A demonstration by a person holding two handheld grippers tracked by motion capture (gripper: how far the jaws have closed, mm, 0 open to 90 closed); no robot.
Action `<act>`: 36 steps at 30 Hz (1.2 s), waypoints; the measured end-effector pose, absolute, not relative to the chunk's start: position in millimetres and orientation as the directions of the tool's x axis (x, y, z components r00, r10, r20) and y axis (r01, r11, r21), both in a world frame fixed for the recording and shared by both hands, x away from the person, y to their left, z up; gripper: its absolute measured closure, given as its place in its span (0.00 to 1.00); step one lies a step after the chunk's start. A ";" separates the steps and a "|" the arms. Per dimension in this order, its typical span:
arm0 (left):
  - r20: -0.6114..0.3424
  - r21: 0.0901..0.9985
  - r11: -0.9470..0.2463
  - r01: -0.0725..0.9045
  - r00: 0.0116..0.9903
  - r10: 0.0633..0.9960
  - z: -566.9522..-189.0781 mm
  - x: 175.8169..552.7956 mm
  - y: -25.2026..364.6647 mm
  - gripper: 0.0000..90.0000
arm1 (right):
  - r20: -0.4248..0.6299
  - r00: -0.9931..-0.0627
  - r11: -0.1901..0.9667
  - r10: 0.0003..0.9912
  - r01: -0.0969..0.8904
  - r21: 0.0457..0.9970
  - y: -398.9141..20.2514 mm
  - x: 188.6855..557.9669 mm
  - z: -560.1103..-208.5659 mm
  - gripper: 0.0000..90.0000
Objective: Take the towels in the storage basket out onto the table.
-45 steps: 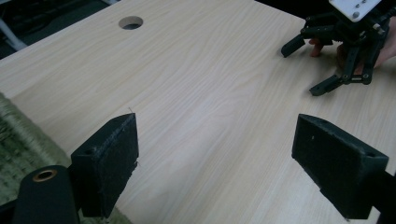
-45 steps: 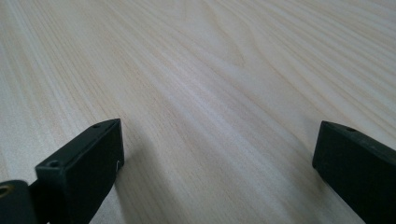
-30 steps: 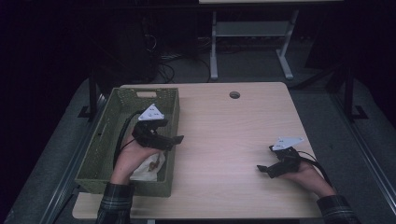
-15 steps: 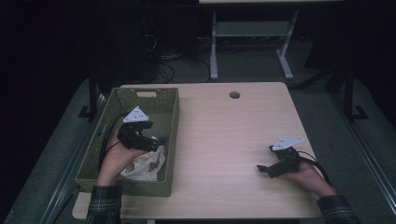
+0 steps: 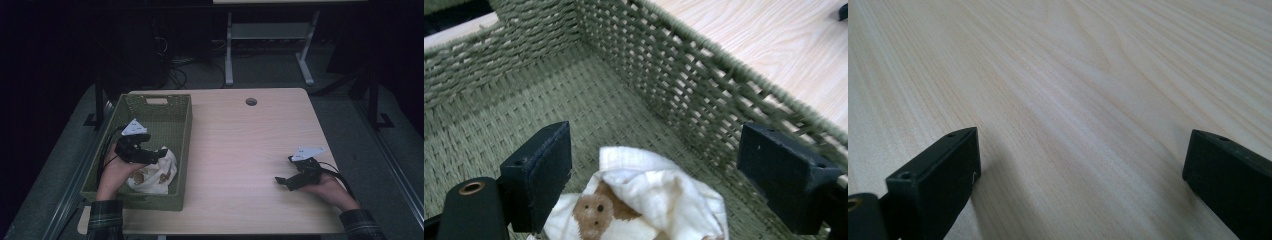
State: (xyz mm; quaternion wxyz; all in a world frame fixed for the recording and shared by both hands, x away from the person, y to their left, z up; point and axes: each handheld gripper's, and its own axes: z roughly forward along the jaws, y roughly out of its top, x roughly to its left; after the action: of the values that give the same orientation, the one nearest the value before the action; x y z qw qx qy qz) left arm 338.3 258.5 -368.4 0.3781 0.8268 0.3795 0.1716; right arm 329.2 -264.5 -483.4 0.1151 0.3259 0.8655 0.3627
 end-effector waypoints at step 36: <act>-0.031 0.455 -0.536 0.711 0.614 0.789 -430.9 356.5 247.1 0.14 | 0.036 -0.762 0.526 0.647 0.481 0.701 -264.6 329.1 -483.4 0.02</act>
State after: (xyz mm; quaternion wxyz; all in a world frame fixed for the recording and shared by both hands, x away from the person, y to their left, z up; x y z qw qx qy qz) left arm 356.5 247.1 -430.9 0.2170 0.8717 0.4301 0.0893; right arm 329.1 -264.6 -483.4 0.1151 0.3256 0.8660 0.3617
